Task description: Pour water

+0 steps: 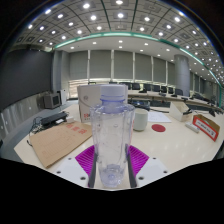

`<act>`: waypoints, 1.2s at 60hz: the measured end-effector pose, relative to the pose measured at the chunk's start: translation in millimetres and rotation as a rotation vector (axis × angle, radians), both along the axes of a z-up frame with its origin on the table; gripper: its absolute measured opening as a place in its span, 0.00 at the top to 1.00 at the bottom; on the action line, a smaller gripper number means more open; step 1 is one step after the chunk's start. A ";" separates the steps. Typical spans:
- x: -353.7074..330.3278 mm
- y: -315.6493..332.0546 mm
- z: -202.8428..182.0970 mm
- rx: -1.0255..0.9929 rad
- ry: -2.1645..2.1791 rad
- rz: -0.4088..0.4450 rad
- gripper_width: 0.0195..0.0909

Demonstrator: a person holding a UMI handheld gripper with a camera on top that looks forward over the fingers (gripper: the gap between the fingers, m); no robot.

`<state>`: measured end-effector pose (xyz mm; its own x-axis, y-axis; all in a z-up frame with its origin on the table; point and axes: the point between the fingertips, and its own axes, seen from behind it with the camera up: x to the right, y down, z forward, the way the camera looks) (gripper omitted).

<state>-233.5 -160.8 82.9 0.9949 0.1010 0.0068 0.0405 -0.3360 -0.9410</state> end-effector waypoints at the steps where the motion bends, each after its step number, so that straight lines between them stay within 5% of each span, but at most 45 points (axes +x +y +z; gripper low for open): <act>1: -0.7 0.1 -0.2 0.000 0.001 0.003 0.63; 10: -6.8 2.2 2.7 -0.025 0.039 0.007 0.82; 30: -45.6 59.6 96.2 0.009 0.387 0.005 0.82; 51: -56.0 189.6 182.6 -0.013 1.175 -0.007 0.82; 72: -4.6 292.1 143.0 -0.200 2.087 -0.177 0.82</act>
<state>-238.2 131.3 225.9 -0.4931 -0.1151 -0.8623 -0.8120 -0.2948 0.5037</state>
